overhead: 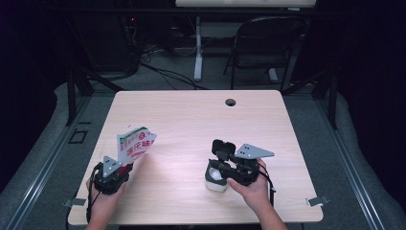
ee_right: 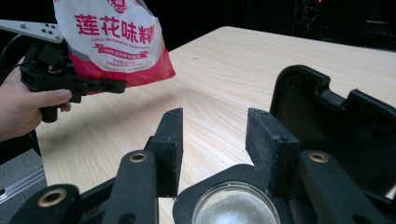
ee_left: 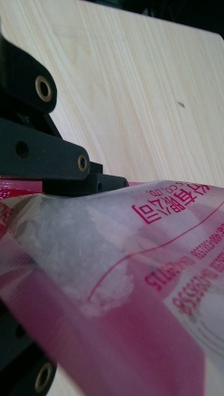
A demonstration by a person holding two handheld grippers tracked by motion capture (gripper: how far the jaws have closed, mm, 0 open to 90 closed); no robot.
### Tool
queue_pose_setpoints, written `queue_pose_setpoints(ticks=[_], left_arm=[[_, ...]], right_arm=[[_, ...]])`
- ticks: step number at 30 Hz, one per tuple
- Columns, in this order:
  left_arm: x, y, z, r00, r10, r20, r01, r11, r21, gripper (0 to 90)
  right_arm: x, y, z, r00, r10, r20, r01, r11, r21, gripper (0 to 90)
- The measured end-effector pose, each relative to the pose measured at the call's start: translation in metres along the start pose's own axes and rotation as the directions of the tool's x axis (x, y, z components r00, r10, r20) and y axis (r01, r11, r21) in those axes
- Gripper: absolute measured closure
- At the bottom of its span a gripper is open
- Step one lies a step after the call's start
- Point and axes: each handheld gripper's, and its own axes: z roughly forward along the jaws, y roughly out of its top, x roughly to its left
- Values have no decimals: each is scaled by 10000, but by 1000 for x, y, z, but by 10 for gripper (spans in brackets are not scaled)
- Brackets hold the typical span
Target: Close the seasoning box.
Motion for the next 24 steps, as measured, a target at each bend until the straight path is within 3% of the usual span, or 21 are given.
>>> queue_pose_setpoints(ticks=[6,16,24], left_arm=[[8,-2,-1,9989,-66,-462,69,9999,76,747],[18,-7,-2,9955,-350,-876,369,9991,199,747],[20,-10,4,9917,-158,-1280,236,9979,598,746]], right_arm=[[0,-1,0,10000,63,58,-64,9999,161,564],[0,0,1,9999,96,41,-96,9999,121,565],[0,0,1,10000,24,32,-24,9999,144,566]])
